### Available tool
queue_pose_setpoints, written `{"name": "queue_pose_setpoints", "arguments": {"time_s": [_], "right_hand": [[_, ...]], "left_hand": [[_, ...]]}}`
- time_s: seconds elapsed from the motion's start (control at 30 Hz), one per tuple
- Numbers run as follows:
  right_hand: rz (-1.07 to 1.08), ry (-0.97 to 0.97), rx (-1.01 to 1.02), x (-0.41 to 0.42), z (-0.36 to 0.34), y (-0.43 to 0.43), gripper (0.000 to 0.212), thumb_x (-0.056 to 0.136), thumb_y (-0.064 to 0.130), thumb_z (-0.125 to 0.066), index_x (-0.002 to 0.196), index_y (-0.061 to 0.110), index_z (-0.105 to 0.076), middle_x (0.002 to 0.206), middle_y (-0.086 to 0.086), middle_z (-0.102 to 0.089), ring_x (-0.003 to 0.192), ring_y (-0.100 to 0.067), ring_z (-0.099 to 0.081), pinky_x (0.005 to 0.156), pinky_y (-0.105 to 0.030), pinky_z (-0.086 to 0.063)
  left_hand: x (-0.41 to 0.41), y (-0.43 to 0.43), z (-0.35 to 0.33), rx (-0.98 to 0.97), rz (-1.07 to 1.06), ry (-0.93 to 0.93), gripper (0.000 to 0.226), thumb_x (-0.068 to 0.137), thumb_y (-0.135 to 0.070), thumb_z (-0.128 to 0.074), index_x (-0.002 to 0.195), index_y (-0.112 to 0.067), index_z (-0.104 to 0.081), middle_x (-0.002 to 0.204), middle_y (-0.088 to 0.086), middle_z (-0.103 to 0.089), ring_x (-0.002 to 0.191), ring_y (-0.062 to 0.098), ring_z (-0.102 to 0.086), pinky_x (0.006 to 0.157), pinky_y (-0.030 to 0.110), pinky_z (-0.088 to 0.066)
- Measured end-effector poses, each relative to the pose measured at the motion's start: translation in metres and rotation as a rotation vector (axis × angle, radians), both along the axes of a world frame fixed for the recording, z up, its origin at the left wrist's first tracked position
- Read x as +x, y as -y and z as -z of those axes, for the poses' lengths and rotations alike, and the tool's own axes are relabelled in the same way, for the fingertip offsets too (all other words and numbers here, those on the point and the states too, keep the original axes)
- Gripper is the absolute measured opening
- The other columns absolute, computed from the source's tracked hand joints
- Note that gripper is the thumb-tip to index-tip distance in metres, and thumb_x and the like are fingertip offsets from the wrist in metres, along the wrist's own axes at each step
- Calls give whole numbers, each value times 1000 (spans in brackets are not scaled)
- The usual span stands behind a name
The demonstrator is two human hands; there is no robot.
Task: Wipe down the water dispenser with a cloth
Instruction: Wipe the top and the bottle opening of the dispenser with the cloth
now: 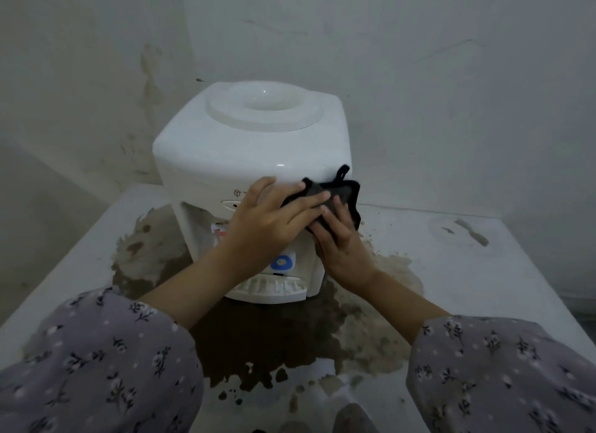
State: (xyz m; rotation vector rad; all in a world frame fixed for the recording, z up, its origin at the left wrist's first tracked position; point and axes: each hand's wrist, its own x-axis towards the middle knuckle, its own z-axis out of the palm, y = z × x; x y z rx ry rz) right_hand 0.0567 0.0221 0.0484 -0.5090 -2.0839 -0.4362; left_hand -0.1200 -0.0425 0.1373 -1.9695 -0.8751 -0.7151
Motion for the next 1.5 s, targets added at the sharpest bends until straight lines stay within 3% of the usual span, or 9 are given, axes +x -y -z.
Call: {"name": "queue_pose_setpoints", "arguments": {"time_s": [0.13, 0.27, 0.5, 0.67, 0.8, 1.0, 1.13, 1.27, 1.5], "right_hand": [[105, 59, -1, -6, 21, 22, 60, 79, -3, -66, 132, 8, -39, 135, -7, -29, 144, -25, -8, 115, -43, -21], [230, -38, 54, -15, 14, 34, 40, 85, 10, -63, 122, 10, -46, 123, -9, -37, 121, -27, -39, 110, -29, -29], [260, -688, -348, -53, -37, 56, 55, 83, 11, -48, 134, 22, -29, 126, -3, -23, 119, 5, -27, 97, -7, -34], [302, -1010, -424, -81, -67, 51, 41, 92, 35, -46, 127, 16, -43, 115, 4, -28, 105, -4, -41, 86, -4, -37], [418, -978, -330, -115, -50, 55, 21, 93, 24, -46, 111, 17, -41, 109, -9, -37, 98, -6, -38, 86, -6, -34], [428, -492, -270, -141, 13, 75, 23, 86, 12, -51, 109, 14, -44, 107, -5, -36, 91, -20, -44, 68, -33, -51], [399, -853, -286, -128, 1, 87, 20, 86, 15, -49, 106, 15, -43, 111, -6, -32, 104, 10, -34, 84, -11, -40], [490, -1216, -270, -110, -43, 60, 18, 93, 9, -48, 111, 5, -50, 113, -10, -29, 106, 12, -32, 91, -5, -32], [477, -1053, -223, -138, -43, 53, 21, 96, 19, -43, 112, 7, -48, 117, -7, -32, 106, -5, -37, 95, -12, -36]], "left_hand": [[-20, 2, 20, -54, 1, -133, 27, 91, -12, -51, 114, -19, -64, 128, -7, -59, 112, 19, -46, 98, 41, -29], [-27, 1, 15, -69, 60, -146, 31, 88, -13, -58, 118, -21, -60, 131, -6, -57, 109, 19, -47, 97, 41, -28], [-31, -9, -36, -155, -45, 195, 34, 93, -35, -49, 123, -20, -56, 129, 2, -57, 115, 21, -50, 97, 40, -23], [-45, -19, -54, -248, -74, 228, 33, 96, -36, -38, 116, -26, -63, 117, -6, -65, 106, 21, -58, 102, 42, -13], [-49, -21, -57, -253, -38, 195, 29, 96, -32, -43, 116, -29, -64, 115, -9, -66, 96, 19, -61, 105, 43, -10], [-60, -20, -62, -318, 37, 154, 27, 95, -31, -46, 115, -29, -64, 116, -9, -66, 97, 16, -62, 110, 48, 3], [-75, -18, -63, -423, 165, 230, 31, 94, -35, -41, 113, -27, -65, 117, -8, -64, 104, 9, -61, 113, 40, 11], [-80, -17, -58, -397, 164, 195, 32, 93, -34, -43, 116, -26, -64, 116, -7, -65, 109, 16, -57, 112, 48, -4], [-77, -18, -53, -359, 179, 238, 30, 92, -30, -49, 116, -24, -65, 115, -6, -66, 96, 20, -59, 108, 49, -22]]}}
